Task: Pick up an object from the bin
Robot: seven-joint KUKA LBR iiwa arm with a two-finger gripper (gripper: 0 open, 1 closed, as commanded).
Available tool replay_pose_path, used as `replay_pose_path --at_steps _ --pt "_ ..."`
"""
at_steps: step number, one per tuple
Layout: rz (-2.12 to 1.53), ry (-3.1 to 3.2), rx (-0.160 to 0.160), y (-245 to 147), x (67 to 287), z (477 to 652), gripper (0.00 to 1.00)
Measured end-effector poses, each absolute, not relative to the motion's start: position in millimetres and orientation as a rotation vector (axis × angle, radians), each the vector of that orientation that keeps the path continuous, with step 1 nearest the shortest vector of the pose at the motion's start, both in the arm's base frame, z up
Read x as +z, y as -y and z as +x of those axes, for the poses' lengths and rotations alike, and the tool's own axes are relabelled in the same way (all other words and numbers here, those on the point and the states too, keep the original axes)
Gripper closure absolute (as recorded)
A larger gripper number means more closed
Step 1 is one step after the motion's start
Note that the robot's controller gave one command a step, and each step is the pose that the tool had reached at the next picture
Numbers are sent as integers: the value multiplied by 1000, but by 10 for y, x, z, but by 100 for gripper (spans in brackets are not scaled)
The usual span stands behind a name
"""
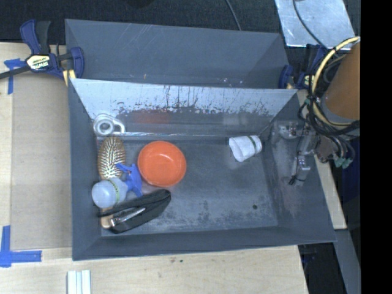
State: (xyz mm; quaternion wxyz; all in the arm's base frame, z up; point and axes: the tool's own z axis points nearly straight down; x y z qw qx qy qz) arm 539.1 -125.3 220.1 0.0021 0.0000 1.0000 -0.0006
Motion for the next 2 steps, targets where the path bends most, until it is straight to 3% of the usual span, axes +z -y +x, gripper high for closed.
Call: replay_pose_path --at_steps 1,2 --pt "8 -3122 -6 1320 884 6194 0" --pt "174 -3112 -6 1088 1565 6266 0"
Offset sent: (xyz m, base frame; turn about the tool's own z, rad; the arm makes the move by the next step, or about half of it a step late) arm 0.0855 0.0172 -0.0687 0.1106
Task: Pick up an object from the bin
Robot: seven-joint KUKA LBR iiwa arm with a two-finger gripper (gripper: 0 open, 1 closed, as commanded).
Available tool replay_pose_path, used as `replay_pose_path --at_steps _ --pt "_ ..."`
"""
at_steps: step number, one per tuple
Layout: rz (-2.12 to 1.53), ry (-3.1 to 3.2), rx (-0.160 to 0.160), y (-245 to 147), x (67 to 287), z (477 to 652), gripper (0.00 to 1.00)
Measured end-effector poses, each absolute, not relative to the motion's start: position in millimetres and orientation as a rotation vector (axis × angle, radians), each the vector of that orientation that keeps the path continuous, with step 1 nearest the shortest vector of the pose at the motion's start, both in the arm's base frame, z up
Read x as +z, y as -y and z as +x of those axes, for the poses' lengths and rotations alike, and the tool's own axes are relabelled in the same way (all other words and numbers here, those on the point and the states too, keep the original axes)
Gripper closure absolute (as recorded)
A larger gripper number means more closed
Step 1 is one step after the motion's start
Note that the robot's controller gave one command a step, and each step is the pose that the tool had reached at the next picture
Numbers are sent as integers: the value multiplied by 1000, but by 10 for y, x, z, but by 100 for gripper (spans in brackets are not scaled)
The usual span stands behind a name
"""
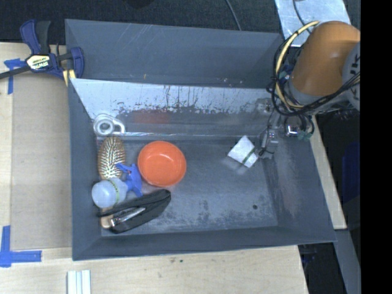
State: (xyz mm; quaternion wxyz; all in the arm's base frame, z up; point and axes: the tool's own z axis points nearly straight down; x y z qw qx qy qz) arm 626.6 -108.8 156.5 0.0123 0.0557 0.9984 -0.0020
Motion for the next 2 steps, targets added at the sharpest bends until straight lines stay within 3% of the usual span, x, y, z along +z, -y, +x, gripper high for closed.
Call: replay_pose_path --at_steps 1,2 --pt "68 -3131 -5 965 1005 6106 0" --pt "399 -3088 -4 1050 711 6252 0"
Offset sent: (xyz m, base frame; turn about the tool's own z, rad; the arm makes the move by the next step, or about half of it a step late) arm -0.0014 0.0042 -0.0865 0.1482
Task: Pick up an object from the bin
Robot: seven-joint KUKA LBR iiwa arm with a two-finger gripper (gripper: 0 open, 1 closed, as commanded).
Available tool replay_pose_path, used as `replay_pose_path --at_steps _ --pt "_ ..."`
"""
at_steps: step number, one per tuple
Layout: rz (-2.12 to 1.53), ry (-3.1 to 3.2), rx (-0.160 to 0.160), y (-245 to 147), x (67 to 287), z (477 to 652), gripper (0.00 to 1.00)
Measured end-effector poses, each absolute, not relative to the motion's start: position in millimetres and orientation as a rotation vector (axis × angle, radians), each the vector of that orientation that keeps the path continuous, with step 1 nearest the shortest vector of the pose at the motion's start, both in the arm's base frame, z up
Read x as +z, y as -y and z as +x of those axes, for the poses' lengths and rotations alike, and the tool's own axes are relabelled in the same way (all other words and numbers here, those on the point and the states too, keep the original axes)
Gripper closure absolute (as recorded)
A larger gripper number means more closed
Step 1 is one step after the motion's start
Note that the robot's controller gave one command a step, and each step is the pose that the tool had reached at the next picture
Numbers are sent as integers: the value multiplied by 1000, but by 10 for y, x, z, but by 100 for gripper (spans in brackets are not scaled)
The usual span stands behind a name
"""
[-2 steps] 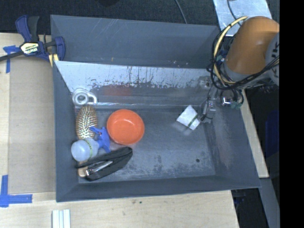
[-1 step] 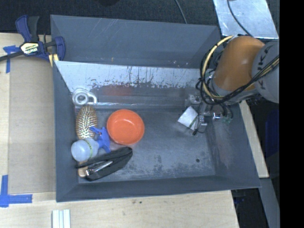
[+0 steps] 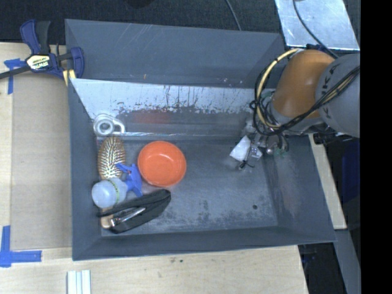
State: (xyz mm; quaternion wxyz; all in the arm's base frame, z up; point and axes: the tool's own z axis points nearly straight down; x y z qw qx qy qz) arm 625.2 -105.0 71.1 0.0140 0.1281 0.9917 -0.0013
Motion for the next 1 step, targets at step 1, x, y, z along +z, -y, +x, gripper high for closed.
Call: replay_pose_path --at_steps 1 --pt "-46 -3127 3 1384 707 6282 100"
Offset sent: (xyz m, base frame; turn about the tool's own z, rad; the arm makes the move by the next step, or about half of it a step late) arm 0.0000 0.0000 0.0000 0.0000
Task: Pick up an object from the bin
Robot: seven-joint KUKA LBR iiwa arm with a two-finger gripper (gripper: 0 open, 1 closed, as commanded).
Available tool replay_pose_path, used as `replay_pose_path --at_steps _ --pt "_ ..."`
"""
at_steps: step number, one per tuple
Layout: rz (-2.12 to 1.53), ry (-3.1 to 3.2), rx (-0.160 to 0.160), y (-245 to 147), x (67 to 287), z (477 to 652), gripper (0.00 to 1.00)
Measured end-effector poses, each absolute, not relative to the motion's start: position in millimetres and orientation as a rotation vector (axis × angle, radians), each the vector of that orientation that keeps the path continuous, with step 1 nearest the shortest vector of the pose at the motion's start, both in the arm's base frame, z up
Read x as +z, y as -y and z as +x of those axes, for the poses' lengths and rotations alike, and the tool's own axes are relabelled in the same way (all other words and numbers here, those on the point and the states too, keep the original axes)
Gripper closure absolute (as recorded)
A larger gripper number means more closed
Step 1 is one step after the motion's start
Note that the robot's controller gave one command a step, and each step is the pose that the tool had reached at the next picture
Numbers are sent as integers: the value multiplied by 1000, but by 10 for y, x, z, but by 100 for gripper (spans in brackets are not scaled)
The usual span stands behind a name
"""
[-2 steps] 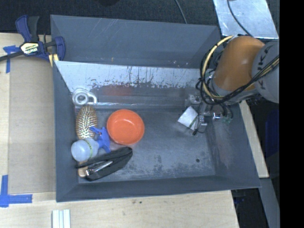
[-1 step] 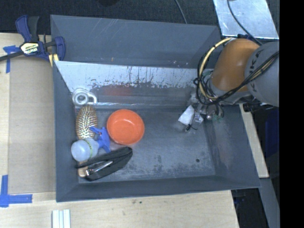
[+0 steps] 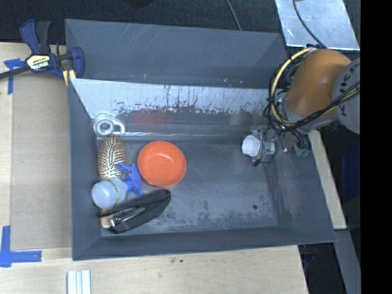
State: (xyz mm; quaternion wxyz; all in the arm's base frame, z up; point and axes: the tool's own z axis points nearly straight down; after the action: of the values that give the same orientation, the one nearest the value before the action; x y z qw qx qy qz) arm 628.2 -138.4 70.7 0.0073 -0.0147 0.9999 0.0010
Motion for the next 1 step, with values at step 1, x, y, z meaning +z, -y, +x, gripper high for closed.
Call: replay_pose_path --at_steps 1 --pt "-46 -3127 3 1384 707 6282 100"
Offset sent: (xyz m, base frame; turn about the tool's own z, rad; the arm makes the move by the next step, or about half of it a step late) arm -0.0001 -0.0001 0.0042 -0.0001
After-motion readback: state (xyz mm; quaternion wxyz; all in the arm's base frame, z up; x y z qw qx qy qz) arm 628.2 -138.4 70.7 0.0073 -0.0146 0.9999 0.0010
